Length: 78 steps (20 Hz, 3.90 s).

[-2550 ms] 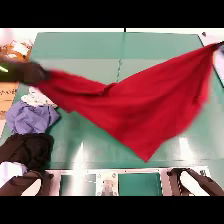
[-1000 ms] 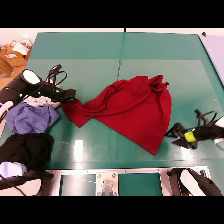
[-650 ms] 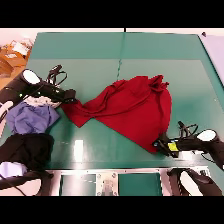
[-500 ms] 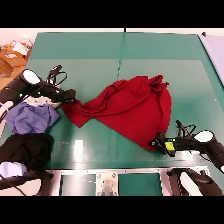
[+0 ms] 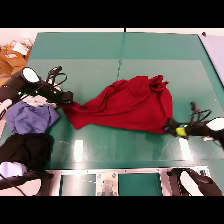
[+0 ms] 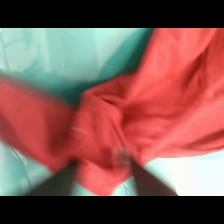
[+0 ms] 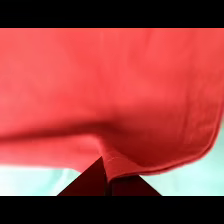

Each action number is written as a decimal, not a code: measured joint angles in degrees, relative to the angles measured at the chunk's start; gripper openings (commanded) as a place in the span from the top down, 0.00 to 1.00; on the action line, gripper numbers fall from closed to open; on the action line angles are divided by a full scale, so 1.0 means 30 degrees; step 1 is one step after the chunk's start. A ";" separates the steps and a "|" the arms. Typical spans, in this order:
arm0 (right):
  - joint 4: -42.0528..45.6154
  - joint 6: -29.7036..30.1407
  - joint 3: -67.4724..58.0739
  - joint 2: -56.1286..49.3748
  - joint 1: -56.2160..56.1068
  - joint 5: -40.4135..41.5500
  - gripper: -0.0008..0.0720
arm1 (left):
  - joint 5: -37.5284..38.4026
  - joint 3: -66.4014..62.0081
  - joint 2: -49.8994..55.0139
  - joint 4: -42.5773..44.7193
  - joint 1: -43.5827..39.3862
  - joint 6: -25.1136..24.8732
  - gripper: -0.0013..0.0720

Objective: Fold the shirts.

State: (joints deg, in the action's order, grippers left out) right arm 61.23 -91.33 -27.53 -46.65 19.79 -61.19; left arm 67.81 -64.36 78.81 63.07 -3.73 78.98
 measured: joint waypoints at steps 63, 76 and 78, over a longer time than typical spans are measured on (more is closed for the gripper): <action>-0.7715 0.1996 -2.8028 -0.1399 0.4896 -0.1348 0.97 | -0.0495 -1.7719 -0.9194 1.1621 -0.5960 0.8400 0.95; -0.7584 0.5712 -1.7639 -0.8568 0.1566 0.1865 0.97 | -0.5377 -1.3988 0.3789 1.1227 -0.5931 0.8983 0.95; -0.7570 0.6164 -1.7252 -1.0987 0.1013 0.2637 0.97 | -0.7016 -1.3952 0.6011 1.0054 -0.5945 0.8830 0.95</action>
State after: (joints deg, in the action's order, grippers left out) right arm 38.52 -72.84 -79.29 -79.61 22.83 -53.28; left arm 46.76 -106.21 96.84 93.23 -21.56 105.47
